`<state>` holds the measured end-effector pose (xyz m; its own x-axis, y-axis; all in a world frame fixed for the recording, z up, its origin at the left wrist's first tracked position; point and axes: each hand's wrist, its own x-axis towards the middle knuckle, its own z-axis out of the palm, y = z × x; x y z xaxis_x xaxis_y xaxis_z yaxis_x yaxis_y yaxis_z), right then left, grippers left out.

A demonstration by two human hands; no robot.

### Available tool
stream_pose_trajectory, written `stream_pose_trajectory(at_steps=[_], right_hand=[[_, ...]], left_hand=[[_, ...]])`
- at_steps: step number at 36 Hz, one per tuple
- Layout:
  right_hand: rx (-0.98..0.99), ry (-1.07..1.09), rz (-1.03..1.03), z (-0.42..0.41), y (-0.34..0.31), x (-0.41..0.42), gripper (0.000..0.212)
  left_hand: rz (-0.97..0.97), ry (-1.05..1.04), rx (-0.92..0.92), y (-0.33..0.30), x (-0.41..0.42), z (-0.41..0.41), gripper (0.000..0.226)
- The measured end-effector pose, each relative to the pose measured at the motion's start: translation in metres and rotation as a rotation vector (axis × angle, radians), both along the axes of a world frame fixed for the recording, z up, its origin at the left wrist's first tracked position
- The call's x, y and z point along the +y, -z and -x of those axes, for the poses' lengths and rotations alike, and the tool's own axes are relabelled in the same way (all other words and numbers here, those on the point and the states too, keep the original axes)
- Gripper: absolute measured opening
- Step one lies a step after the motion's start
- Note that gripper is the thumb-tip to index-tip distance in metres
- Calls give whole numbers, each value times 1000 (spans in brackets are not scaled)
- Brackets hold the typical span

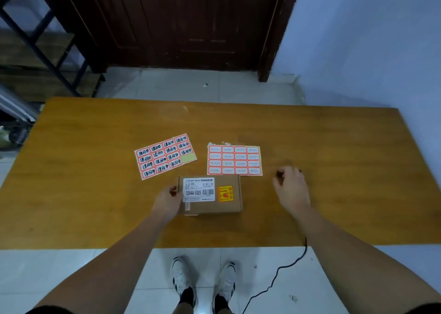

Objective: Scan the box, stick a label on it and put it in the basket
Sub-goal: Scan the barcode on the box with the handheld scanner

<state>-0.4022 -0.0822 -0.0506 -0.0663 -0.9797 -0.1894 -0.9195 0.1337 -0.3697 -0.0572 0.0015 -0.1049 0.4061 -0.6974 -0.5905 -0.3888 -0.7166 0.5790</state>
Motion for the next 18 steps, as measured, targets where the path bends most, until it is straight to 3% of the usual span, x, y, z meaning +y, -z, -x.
stream_pose_trajectory(at_steps=[3, 7, 9, 11, 12, 18], right_hand=[[73, 125, 19, 32, -6, -5, 46], [-106, 340, -210, 50, 3, -11, 78], [-196, 365, -361, 50, 13, -11, 67], [-190, 324, -452, 49, 22, -9, 32], [-164, 302, -470, 48, 26, -7, 23], [-141, 276, -327, 32, 19, 0, 26]], left_hand=[[-19, 9, -2, 6, 4, -1, 52], [-3, 63, -25, 11, 13, 2, 55], [4, 71, -36, 10, 15, 4, 54], [9, 75, -42, 7, 16, 5, 54], [10, 86, -49, 4, 17, 5, 54], [15, 198, -116, -10, 29, 9, 67]])
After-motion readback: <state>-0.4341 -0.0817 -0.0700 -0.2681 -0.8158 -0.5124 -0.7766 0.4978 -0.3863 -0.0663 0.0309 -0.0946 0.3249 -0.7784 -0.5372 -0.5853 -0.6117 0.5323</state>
